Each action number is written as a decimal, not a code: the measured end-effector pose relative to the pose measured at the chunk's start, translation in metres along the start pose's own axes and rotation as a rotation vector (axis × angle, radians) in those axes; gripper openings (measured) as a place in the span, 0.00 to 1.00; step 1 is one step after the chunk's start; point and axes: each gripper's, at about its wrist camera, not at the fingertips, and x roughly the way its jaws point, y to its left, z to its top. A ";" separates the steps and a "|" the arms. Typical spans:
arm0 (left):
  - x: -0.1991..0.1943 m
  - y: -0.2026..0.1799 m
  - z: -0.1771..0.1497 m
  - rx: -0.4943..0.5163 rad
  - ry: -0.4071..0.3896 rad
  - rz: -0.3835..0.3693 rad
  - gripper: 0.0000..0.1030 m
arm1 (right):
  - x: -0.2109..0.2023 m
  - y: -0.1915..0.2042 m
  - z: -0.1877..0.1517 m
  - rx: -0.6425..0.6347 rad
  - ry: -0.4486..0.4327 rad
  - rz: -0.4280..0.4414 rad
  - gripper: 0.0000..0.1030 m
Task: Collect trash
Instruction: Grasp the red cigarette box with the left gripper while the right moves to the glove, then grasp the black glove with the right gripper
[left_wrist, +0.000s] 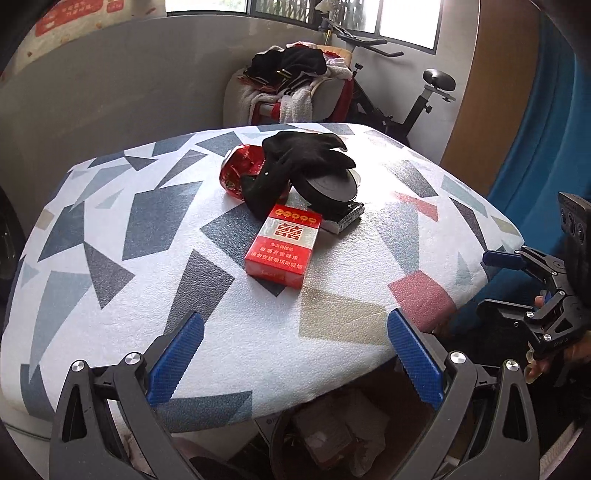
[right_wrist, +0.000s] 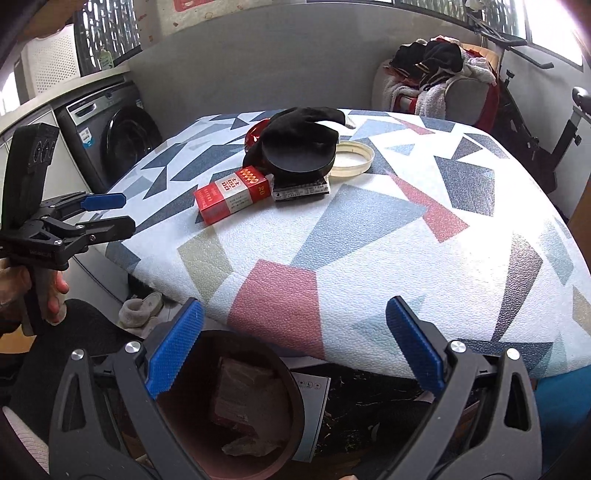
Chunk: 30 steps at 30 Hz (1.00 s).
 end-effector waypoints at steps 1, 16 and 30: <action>0.007 -0.002 0.008 0.023 0.005 0.013 0.94 | 0.002 -0.004 0.002 0.013 0.017 0.021 0.94; 0.117 -0.012 0.056 0.179 0.142 0.139 0.76 | 0.004 -0.022 0.048 0.023 -0.051 -0.037 0.94; 0.054 0.016 0.035 -0.017 0.013 0.019 0.56 | 0.046 -0.002 0.117 -0.122 -0.081 -0.022 0.42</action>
